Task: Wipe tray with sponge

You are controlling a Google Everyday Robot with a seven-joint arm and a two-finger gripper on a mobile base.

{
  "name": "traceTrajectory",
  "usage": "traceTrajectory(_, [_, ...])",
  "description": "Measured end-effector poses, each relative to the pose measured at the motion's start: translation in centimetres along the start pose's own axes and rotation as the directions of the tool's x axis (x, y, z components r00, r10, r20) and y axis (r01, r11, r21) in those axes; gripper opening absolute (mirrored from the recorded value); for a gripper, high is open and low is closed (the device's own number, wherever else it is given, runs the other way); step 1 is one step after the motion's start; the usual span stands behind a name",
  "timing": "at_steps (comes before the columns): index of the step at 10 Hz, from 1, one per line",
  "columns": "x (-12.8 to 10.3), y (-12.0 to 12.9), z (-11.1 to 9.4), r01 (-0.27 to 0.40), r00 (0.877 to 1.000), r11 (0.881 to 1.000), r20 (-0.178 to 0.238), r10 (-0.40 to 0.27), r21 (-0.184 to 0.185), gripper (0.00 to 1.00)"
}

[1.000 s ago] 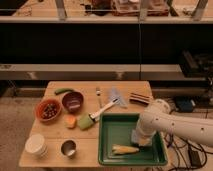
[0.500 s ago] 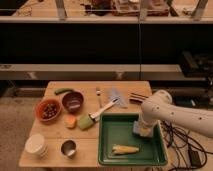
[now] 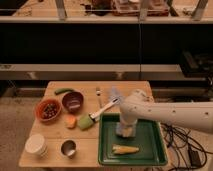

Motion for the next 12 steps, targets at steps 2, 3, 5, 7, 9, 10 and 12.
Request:
traceTrajectory(2, [-2.5,1.3,0.7,0.047,0.999,0.999,0.000,-0.047,-0.025,0.31])
traceTrajectory(3, [-2.8,1.9,0.7,0.055,0.998,0.998,-0.002,-0.055,-0.030,0.31])
traceTrajectory(5, [-1.9,3.4,0.4,0.055,0.998,0.998,-0.005,-0.055,-0.042,0.31])
traceTrajectory(7, [0.3,4.5,-0.2,0.049,0.999,0.998,-0.004,-0.050,-0.043,0.31])
traceTrajectory(9, [4.9,5.8,-1.1,0.021,1.000,0.999,-0.008,-0.021,-0.044,0.31])
traceTrajectory(10, [6.9,6.3,-1.3,0.001,1.000,0.999,-0.015,-0.002,-0.046,0.31])
traceTrajectory(12, [10.3,6.4,-1.6,-0.064,0.998,0.997,-0.029,0.063,-0.038,0.31])
